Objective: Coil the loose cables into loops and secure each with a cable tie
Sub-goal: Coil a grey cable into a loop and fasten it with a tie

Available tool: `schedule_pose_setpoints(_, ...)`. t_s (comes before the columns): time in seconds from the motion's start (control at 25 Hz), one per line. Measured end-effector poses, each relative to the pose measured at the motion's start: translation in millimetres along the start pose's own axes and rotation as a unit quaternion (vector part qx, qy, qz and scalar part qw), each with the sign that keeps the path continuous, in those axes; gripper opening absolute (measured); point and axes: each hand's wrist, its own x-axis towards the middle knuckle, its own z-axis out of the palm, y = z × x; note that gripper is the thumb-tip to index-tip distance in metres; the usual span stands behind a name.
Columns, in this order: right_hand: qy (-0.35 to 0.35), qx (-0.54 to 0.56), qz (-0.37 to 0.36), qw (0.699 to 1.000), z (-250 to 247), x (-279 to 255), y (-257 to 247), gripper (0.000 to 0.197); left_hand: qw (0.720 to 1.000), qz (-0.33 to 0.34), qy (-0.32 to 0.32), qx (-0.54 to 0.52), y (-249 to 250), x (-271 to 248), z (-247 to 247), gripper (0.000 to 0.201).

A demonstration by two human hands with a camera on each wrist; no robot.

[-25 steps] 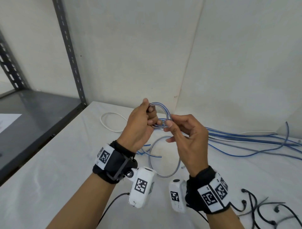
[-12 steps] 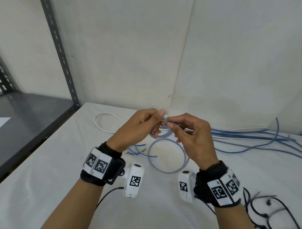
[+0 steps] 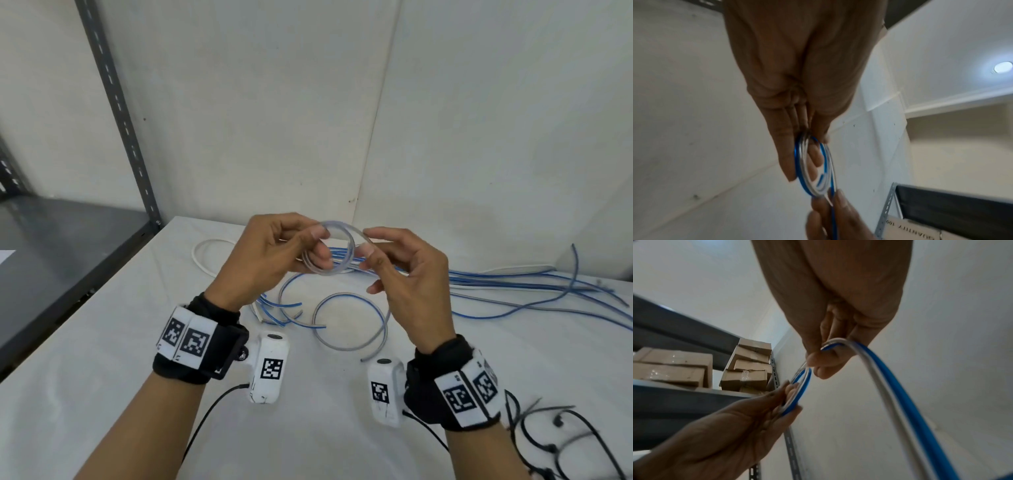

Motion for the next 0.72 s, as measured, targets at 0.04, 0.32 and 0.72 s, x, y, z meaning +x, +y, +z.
schedule_pose_setpoints(0.04, 0.019, 0.035, 0.016, 0.999, 4, -1, 1, 0.01, 0.999, 0.002, 0.023, -0.026, -1, 2, -1, 0.018)
schedule_pose_setpoints(0.32, 0.112, 0.119, 0.013, 0.986, 26, -8, 6, 0.014, 0.989, -0.015, 0.037, -0.141, -2, 2, 16, 0.021)
schedule_pose_setpoints(0.72, -0.161, -0.197, -0.082, 0.964, -3, -3, 7, 0.01, 0.953, -0.027, -0.126, 0.274, 2, -2, -5, 0.015)
